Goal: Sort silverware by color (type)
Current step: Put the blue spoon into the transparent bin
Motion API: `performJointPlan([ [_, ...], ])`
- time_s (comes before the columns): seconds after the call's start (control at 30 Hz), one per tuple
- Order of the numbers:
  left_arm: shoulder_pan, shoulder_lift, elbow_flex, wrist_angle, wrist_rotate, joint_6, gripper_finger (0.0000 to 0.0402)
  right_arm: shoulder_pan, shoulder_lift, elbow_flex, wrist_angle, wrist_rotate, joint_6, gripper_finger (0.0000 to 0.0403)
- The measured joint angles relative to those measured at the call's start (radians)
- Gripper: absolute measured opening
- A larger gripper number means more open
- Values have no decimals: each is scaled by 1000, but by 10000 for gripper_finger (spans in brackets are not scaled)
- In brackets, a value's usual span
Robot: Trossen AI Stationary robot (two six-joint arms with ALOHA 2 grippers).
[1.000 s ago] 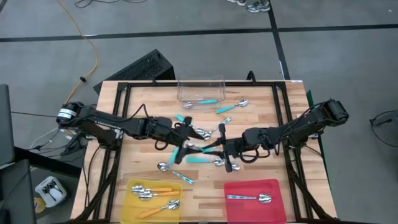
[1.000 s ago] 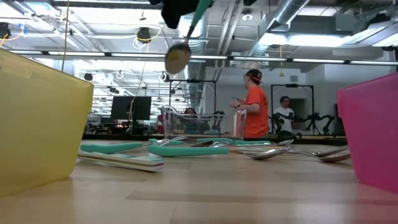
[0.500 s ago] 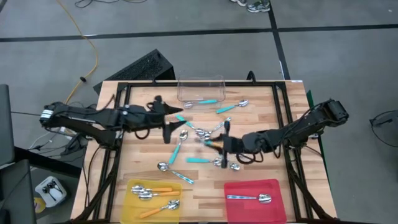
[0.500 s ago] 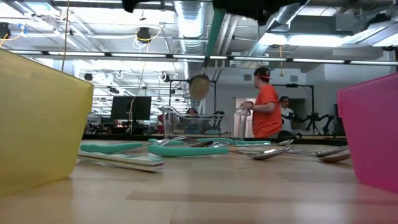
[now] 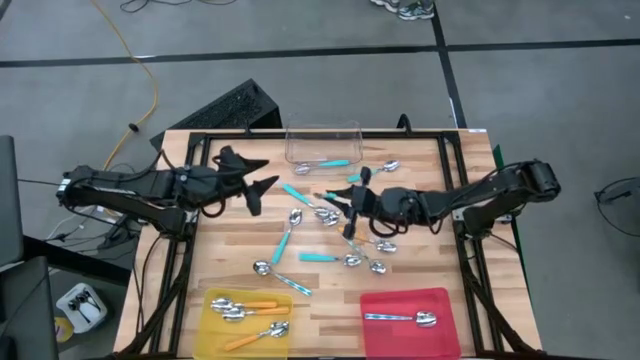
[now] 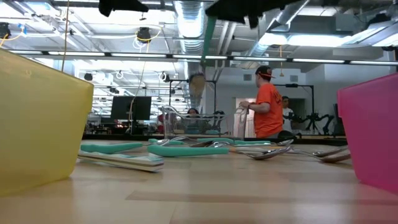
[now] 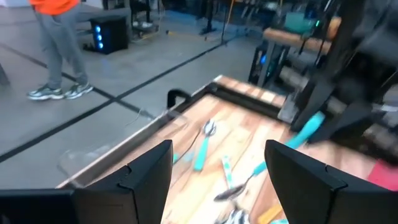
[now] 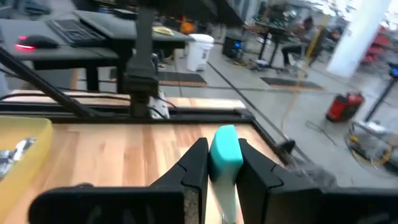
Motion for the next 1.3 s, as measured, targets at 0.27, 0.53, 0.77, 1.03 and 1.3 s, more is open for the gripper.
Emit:
performJointPlan([
  [0.27, 0, 0, 0, -76, 7, 62, 238, -82, 0, 67, -77, -40, -74, 79],
  [0.53, 0, 0, 0, -73, -28, 110, 238, -173, 101, 76, -53, 5, -55, 79],
  [0.77, 0, 0, 0, -75, -35, 118, 238, -200, 237, 276, -119, 170, -165, 79],
  [1.03, 0, -11, -1, -95, -36, 91, 238, -261, 461, 690, -661, 299, -2, 79],
  [1.3, 7, -153, -1, -148, 27, -16, 238, -335, 578, 837, -908, 169, 94, 79],
])
